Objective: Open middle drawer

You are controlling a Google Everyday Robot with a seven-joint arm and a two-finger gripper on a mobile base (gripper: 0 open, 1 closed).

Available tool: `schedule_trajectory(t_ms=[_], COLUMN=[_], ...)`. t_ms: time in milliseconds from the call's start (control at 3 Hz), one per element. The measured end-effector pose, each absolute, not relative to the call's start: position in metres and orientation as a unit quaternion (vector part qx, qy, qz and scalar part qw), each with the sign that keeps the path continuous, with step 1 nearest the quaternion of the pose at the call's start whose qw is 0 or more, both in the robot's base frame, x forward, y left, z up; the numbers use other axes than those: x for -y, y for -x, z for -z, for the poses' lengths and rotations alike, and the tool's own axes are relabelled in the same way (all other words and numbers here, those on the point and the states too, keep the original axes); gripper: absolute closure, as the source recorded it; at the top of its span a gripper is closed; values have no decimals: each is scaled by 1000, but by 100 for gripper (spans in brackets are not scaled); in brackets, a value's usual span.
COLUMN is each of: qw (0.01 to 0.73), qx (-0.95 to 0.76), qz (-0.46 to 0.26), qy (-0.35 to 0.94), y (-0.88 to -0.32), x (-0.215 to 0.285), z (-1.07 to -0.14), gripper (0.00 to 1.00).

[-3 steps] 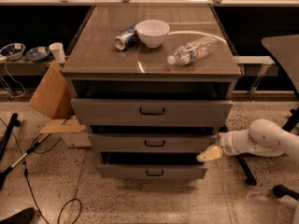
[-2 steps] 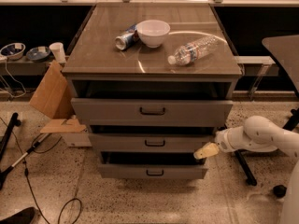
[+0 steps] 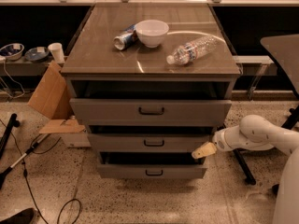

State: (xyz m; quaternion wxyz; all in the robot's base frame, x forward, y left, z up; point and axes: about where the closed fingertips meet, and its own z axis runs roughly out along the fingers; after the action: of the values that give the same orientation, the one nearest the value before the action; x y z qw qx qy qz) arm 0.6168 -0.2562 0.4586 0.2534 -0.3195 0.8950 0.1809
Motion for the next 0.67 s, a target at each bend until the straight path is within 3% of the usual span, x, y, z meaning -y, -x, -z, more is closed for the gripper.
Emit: schedule_trajectory(t_ms=[667], qw=[233], qx=[-909], qz=[-179], qy=[296], y=[-615], x=[264], z=[-443], gripper=[0])
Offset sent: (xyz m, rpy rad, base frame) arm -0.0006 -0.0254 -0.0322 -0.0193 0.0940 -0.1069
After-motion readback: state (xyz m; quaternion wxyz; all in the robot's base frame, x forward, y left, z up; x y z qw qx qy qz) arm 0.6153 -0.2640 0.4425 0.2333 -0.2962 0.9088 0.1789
